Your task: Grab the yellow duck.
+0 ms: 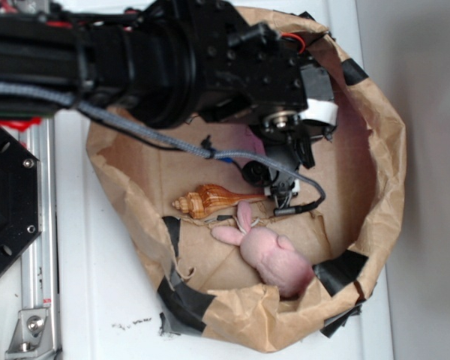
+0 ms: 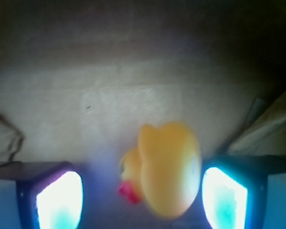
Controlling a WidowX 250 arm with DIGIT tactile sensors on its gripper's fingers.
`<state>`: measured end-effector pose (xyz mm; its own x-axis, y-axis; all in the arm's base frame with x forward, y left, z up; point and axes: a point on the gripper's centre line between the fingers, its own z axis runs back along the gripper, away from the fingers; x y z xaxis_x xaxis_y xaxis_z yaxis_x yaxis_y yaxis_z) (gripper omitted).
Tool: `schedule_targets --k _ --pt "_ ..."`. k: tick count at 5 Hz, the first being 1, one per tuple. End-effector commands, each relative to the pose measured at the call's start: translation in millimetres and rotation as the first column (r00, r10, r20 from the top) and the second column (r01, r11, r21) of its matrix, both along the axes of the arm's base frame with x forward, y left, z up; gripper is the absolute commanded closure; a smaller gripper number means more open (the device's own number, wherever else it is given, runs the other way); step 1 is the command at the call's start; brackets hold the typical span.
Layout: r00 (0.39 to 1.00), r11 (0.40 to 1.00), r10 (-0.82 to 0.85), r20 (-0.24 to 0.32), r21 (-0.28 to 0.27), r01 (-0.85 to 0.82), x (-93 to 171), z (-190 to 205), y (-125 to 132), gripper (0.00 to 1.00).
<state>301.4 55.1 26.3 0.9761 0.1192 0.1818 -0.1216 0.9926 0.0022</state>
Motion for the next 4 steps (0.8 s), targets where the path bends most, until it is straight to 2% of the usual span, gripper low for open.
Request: schedule_targets --k 1,2,3,4 --pt "0.998 1.0 -0.003 0.056 0.015 0.002 8.7 17.2 3.8 0.0" --pt "0.998 1.0 0.006 0.058 0.017 -0.007 9.2 15.2 3.6 0.81" --pt "0.998 1.0 0.019 0.063 0.019 -0.02 9.9 15.5 5.1 1.0" --pt "0.998 1.0 0.017 0.065 0.017 -0.018 9.5 16.2 3.3 1.0"
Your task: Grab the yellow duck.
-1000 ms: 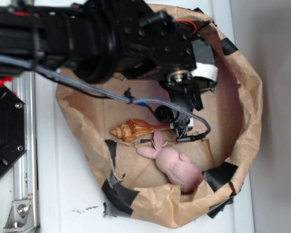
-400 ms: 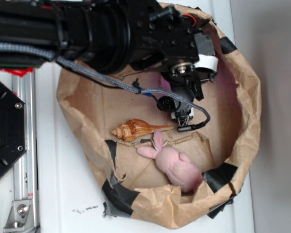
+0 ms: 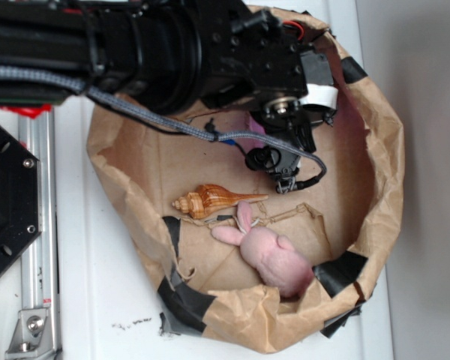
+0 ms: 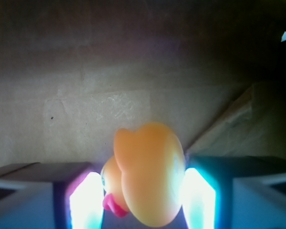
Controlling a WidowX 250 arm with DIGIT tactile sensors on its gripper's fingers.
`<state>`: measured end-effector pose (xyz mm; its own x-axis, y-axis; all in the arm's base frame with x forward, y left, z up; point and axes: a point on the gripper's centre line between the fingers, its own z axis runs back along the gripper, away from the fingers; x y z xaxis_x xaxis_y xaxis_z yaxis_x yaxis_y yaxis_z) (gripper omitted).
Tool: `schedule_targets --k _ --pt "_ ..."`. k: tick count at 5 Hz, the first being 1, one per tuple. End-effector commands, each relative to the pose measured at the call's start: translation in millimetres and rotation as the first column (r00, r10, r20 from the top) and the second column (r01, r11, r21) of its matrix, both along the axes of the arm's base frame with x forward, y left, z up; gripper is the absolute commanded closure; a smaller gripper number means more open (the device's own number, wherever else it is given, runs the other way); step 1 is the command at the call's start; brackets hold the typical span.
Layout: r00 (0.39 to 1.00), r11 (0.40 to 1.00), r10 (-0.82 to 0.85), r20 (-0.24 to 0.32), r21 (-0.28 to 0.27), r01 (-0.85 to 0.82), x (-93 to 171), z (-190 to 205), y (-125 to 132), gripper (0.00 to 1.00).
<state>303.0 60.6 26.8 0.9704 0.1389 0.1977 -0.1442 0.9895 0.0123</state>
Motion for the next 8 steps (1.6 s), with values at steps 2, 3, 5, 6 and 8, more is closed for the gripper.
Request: schedule_targets --k 2,3,5,6,8 --pt "0.998 1.0 -0.005 0.055 0.002 0.004 7.6 17.4 -2.6 1.0" --pt "0.997 0.999 -0.01 0.074 -0.03 0.012 4.9 28.7 -5.6 1.0" --pt "0.987 0.988 -0.113 0.115 -0.089 0.124 -10.3 114.8 -25.1 1.0" --pt "0.983 0.979 -0.174 0.054 -0.102 0.178 -18.9 128.7 -32.3 1.0" --pt "0.986 0.982 -0.163 -0.023 -0.104 0.16 -25.1 120.3 -27.0 1.0"
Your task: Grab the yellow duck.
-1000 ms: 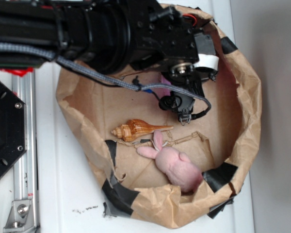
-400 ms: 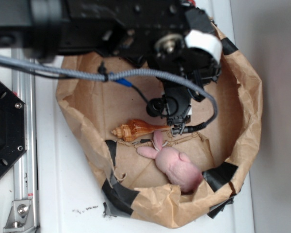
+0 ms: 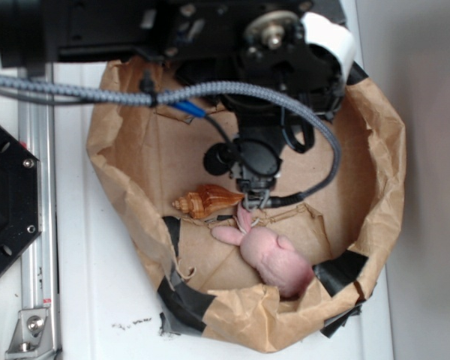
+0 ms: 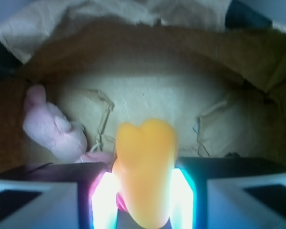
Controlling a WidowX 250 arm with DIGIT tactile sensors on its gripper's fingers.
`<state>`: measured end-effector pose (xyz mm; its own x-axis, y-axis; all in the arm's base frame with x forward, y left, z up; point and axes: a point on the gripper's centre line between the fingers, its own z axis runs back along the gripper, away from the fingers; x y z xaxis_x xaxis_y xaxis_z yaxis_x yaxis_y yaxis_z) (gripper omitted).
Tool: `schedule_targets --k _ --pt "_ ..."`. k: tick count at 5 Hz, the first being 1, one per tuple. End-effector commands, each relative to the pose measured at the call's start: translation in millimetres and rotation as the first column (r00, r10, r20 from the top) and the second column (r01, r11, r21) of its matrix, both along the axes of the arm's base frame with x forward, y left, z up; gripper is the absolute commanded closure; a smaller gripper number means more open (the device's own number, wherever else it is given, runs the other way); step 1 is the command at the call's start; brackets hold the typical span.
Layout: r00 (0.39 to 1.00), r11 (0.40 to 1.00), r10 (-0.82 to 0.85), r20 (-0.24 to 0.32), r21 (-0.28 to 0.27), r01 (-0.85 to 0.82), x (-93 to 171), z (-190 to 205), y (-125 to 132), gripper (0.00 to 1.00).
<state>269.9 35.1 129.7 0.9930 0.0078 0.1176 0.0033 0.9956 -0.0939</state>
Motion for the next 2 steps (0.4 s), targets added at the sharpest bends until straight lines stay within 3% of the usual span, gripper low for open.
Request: schedule_targets --k 1,2 --pt "0.998 1.0 -0.005 0.059 0.011 0.004 7.7 17.0 -1.8 1.0" --pt "0.997 0.999 -0.006 0.078 0.036 0.004 6.7 15.5 -2.7 1.0"
